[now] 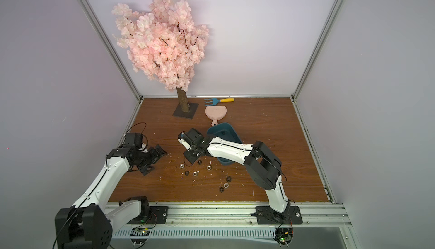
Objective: Put the nuts on the desktop into the storage box
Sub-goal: Pick up the nut from the center of the board, then place the nut in the storage box.
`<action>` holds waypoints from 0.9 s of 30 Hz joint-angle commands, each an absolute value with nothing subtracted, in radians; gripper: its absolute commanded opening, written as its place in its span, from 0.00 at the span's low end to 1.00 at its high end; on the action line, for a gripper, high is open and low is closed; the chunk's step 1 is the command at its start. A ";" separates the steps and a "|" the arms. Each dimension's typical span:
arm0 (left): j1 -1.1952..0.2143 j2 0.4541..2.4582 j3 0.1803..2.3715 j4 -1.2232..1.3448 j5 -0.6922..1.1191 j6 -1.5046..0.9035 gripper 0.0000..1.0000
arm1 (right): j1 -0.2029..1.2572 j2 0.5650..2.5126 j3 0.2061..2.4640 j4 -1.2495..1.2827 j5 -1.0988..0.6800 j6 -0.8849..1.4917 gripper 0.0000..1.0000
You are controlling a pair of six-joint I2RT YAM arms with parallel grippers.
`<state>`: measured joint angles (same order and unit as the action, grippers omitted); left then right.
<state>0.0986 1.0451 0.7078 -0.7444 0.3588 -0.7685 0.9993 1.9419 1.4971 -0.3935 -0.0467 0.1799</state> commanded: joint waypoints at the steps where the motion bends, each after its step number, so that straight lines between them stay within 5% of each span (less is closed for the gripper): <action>1: 0.083 1.003 0.746 -0.753 0.341 -0.678 1.00 | 0.969 1.886 1.485 -0.429 -0.080 0.184 0.22; 10: -0.189 0.979 0.749 -0.528 0.450 -0.638 1.00 | 0.809 1.771 1.432 -0.484 -0.066 0.146 0.22; 20: -0.643 1.217 0.901 -0.325 0.326 -0.522 1.00 | 0.627 1.689 1.317 -0.439 -0.044 0.175 0.21; 27: -0.741 1.354 0.941 -0.154 0.253 -0.442 1.00 | 0.552 1.679 1.241 -0.356 -0.020 0.202 0.21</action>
